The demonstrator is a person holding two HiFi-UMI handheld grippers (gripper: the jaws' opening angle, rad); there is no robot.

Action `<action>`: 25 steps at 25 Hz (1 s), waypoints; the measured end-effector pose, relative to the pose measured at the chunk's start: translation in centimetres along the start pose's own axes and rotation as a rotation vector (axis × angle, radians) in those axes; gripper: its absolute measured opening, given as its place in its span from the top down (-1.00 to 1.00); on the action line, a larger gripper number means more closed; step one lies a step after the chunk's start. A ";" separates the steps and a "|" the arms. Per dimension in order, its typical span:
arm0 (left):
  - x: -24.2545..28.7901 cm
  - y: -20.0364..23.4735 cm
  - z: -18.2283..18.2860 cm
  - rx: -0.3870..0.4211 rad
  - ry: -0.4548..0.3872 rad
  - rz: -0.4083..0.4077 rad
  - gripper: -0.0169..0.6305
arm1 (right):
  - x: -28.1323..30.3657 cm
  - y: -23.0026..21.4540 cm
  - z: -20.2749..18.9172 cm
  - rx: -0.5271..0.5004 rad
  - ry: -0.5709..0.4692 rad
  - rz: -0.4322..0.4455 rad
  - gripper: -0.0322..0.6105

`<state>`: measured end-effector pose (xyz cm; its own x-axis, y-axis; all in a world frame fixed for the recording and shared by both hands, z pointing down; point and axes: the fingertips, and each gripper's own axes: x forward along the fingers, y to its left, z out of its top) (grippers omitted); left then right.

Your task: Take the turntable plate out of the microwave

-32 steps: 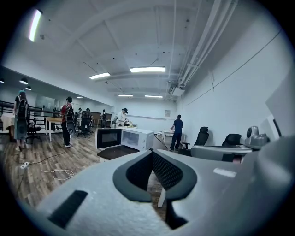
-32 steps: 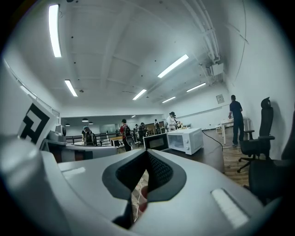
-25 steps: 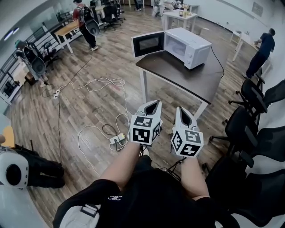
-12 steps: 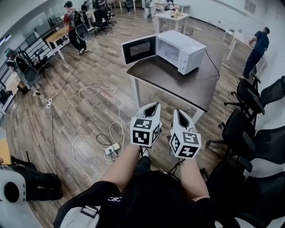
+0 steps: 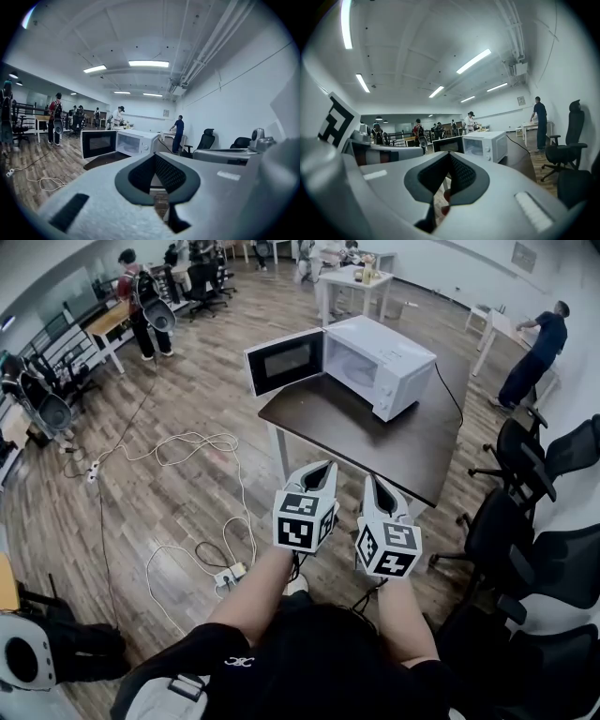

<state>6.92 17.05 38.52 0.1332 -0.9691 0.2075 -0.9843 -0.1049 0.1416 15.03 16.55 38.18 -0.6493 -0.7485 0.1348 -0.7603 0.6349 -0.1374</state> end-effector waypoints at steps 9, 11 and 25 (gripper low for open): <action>5.8 4.2 1.4 0.006 0.030 -0.033 0.92 | 7.0 -1.0 0.9 0.003 0.012 -0.031 0.87; 6.9 5.1 1.5 0.014 0.033 -0.041 0.92 | 8.5 -1.1 0.9 0.006 0.014 -0.037 0.87; 13.1 12.9 2.3 0.000 0.048 -0.070 0.92 | 18.1 -0.2 0.3 0.014 0.028 -0.061 0.87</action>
<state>-4.30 2.49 40.81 0.2066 -0.9478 0.2428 -0.9725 -0.1717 0.1572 3.44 2.85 40.32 -0.6019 -0.7801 0.1708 -0.7985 0.5850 -0.1419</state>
